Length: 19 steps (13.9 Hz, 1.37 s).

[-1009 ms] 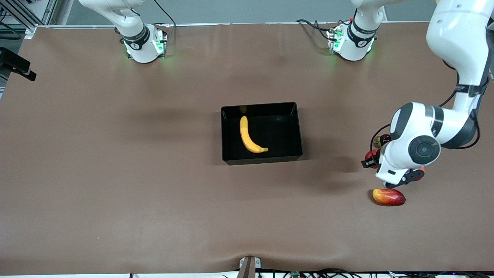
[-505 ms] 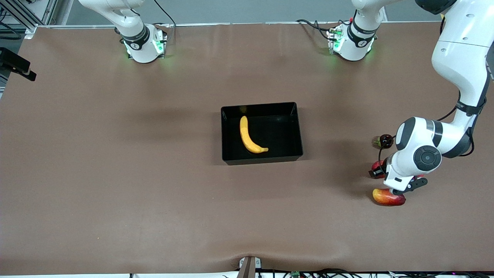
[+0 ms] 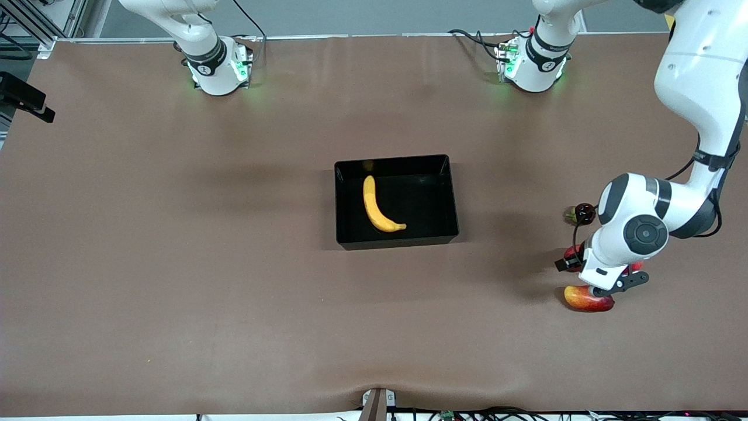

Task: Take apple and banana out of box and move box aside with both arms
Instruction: 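Carry the apple out and set it beside the mango with the left gripper, then reach into the box and grasp the yellow banana with the left gripper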

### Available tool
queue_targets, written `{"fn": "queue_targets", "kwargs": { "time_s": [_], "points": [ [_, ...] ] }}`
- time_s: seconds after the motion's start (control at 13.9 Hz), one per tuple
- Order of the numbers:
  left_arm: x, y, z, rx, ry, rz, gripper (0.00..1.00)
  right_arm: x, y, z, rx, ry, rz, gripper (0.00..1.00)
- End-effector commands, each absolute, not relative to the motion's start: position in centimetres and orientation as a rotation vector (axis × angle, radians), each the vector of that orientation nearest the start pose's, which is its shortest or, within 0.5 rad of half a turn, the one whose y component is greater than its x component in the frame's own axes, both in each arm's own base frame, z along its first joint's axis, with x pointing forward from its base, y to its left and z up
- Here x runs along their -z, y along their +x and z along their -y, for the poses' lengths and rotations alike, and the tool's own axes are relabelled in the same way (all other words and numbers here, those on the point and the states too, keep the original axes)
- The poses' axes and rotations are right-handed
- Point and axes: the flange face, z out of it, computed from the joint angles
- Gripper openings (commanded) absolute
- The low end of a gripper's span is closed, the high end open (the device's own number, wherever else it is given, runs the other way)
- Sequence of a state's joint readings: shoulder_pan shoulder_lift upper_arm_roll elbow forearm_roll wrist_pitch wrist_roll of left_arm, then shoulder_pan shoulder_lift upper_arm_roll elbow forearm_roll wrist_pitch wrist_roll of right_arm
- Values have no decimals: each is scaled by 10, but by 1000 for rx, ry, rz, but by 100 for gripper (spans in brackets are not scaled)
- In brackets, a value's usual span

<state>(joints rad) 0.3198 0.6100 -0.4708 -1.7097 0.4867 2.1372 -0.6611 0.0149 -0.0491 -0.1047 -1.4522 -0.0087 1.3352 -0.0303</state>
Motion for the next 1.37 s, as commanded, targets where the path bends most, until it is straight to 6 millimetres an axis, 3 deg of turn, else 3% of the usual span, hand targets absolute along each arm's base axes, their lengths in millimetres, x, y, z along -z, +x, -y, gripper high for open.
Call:
{"fn": "queue_targets", "kwargs": {
  "time_s": [0.0, 0.14, 0.29, 0.36, 0.5, 0.65, 0.86, 1.15, 1.3],
  "points": [
    [-326, 637, 114, -41, -3000, 413, 100, -687, 509, 53, -110, -3143, -91, 100],
    [-346, 622, 182, -11, -3054, 430, 100, -687, 509, 53, -110, -3143, -88, 100],
    [-362, 602, 267, 10, -3122, 377, 100, -687, 509, 53, -110, -3143, -91, 100],
    [-362, 585, 314, 19, -3132, 339, 100, -687, 509, 53, -107, -3143, -93, 100],
    [-352, 558, 380, -10, -3152, 337, 100, -687, 509, 53, -107, -3143, -91, 100],
    [-336, 539, 431, -35, -3152, 383, 100, -687, 510, 52, -105, -3143, -86, 100],
    [-299, 516, 501, -14, -3123, 435, 100, -688, 510, 49, -107, -3145, -77, 100],
    [-226, 501, 545, 80, -3066, 502, 100, -683, 513, 54, -122, -3144, -94, 100],
    [-202, 497, 554, 88, -3110, 552, 100, -683, 513, 54, -124, -3144, -94, 100]
  ]
}}
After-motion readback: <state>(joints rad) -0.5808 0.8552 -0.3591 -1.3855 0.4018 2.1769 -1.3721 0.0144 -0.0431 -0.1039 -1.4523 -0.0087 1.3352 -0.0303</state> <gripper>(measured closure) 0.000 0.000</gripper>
